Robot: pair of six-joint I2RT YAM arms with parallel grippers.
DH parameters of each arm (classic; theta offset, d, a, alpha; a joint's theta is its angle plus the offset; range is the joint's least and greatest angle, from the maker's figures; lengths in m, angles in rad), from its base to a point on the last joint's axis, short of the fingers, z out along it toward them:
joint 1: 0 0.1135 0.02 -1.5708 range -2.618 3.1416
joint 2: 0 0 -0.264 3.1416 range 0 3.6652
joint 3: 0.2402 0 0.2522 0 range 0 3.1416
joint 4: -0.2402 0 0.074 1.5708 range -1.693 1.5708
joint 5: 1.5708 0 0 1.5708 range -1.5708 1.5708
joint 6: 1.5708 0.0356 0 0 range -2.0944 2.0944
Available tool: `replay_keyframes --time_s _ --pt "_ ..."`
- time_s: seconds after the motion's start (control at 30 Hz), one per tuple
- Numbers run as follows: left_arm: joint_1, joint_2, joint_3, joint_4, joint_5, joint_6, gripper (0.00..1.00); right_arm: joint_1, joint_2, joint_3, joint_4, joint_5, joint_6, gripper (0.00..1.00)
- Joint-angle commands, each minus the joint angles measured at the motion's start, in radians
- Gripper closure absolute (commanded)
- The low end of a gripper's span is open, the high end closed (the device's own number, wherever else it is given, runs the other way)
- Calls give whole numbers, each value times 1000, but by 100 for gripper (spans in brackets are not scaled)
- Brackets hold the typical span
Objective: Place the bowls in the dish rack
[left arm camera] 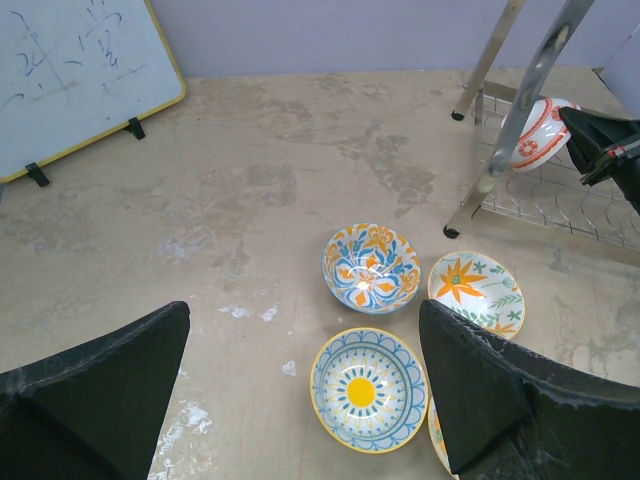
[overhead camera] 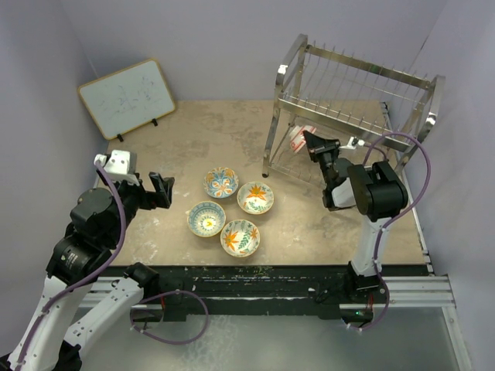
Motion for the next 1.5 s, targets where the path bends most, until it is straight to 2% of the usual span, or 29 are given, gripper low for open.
replay_keyframes --time_s 0.0,0.3,0.43,0.57,0.7,0.87,0.93,1.0,1.23,1.47 --pt "6 12 -4 49 7 13 1 -27 -13 -60 272 55 -9 100" --pt "6 9 -8 50 12 8 1 -40 -38 -157 270 128 8 99" --pt "6 8 -14 54 17 6 1 -40 -63 -195 266 152 8 90" --pt "6 6 -15 57 22 4 1 -40 -98 -236 266 189 2 85" --pt "6 -1 -17 55 24 3 1 -40 -132 -282 262 238 -2 69" --pt "6 -4 -17 56 29 2 1 -40 -157 -313 247 268 1 62" --pt "7 -3 -17 56 32 2 1 -40 -172 -316 221 271 3 53" --pt "6 -4 -16 55 32 2 1 -40 -196 -316 181 275 2 43" --pt "7 -15 -18 55 36 2 1 -40 -332 -306 -28 300 -17 37" --pt "6 -32 -27 61 41 -2 1 -40 -503 -234 -481 331 -20 29"
